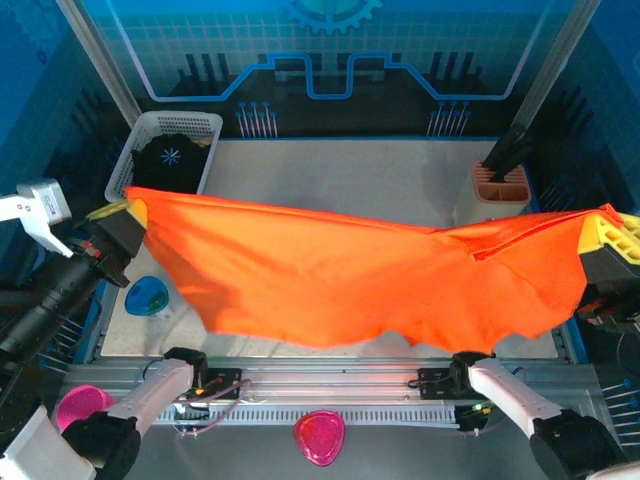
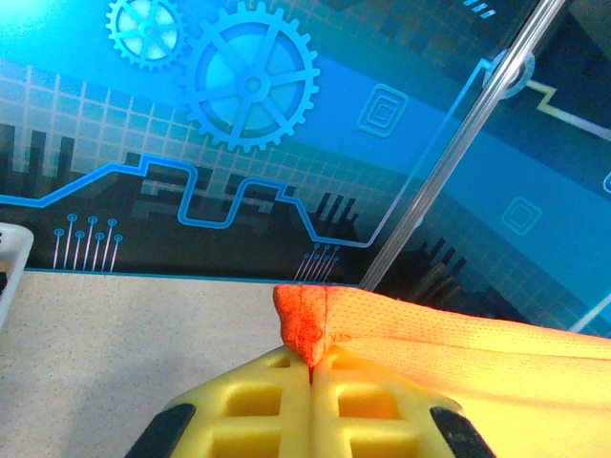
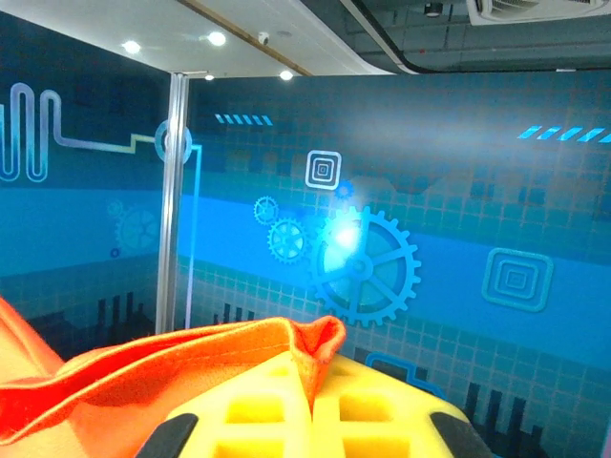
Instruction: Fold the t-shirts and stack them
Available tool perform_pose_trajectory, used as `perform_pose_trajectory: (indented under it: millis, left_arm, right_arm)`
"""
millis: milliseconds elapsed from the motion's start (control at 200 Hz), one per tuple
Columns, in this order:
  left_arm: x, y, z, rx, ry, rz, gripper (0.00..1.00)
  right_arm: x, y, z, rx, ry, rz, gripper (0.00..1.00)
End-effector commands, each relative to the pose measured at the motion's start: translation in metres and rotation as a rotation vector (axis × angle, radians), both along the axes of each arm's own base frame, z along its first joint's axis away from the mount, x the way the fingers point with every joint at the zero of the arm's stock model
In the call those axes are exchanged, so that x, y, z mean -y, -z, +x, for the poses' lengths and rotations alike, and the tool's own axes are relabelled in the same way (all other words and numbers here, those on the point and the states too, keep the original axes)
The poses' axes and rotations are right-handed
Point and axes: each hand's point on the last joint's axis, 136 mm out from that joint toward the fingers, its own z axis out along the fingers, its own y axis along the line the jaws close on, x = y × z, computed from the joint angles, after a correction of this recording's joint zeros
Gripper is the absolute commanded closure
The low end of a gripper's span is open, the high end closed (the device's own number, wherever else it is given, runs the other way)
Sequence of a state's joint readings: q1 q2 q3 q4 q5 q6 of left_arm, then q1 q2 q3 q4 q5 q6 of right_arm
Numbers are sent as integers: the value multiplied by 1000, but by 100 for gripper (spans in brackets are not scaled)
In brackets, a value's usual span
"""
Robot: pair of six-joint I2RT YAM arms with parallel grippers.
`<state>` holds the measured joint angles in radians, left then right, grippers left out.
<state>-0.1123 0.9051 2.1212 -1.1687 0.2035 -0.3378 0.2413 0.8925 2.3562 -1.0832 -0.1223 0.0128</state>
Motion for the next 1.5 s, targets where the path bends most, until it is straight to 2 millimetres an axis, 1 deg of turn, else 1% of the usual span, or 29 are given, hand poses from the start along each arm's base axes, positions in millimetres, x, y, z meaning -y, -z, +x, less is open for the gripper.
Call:
perform_pose_trajectory:
  millis: [0,105,205,215,320,475,540,605,686,801,826,841,846,886,946,976,981,1006,1021,1041,1056,1061,1076,1091,1116,1176,1231,1361,1496]
  left_arm:
    - [-2,14,33,-90,-31,37,100]
    - [-2,19,57,-115,-46,61,100]
    - [-3,32,88,-156,-69,93,100]
    - [-3,33,92,-161,-71,96,100]
    - [-6,57,134,-223,-107,133,100]
    - [-5,109,205,-317,-134,167,100]
    - [-5,141,237,-373,-138,171,100]
    - [-6,175,269,-419,-150,180,100]
    - [-10,220,311,-463,-170,190,100]
    - [-19,297,375,-561,-197,215,100]
    - [-20,314,389,-586,-199,217,100]
    - [-21,326,397,-605,-198,217,100]
    - [-21,325,399,-602,-199,215,100]
    - [-22,353,421,-645,-194,211,100]
    - [-22,391,449,-703,-187,203,100]
    - [-21,405,462,-719,-182,201,100]
    - [-21,406,464,-721,-182,201,100]
    - [-21,422,472,-749,-181,198,100]
    - [-21,425,479,-751,-182,196,100]
    - [-20,432,485,-761,-182,193,100]
    - [-20,439,489,-771,-180,192,100]
    - [-20,440,490,-772,-180,193,100]
    - [-20,443,495,-773,-181,193,100]
    - [-20,449,497,-782,-182,194,100]
    - [-20,451,504,-781,-187,193,100]
    - [-23,460,514,-788,-196,192,100]
    - [-27,463,522,-785,-205,185,100]
    - [-34,465,531,-777,-218,163,100]
    - [-36,465,530,-779,-213,164,100]
  right_arm:
    - [-2,11,39,-87,58,-48,100]
    - [-7,18,75,-138,82,-81,100]
    - [-15,36,125,-217,100,-122,100]
    - [-17,41,134,-234,102,-129,100]
    - [-28,71,194,-328,117,-175,100]
    - [-45,129,286,-477,131,-243,100]
    - [-50,159,322,-541,135,-260,100]
    - [-51,197,361,-616,148,-267,100]
    - [-45,248,408,-710,180,-260,100]
    - [-34,322,473,-819,233,-240,100]
    - [-31,341,488,-848,248,-240,100]
    - [-29,346,495,-853,258,-239,100]
    - [-29,351,499,-860,261,-241,100]
    - [-23,378,520,-901,294,-247,100]
    - [-16,407,549,-929,330,-255,100]
    - [-12,421,564,-938,347,-260,100]
    - [-11,420,566,-934,351,-259,100]
    - [-8,432,577,-943,365,-262,100]
    - [-6,438,583,-946,371,-263,100]
    - [-4,444,590,-947,383,-266,100]
    - [-2,443,595,-940,392,-267,100]
    - [-1,450,597,-949,394,-270,100]
    - [1,459,602,-958,403,-274,100]
    - [3,463,607,-960,410,-274,100]
    - [4,469,613,-959,417,-274,100]
    - [11,476,626,-950,437,-267,100]
    - [14,480,633,-942,444,-256,100]
    - [20,481,637,-940,449,-213,100]
    - [17,476,628,-946,423,-182,100]
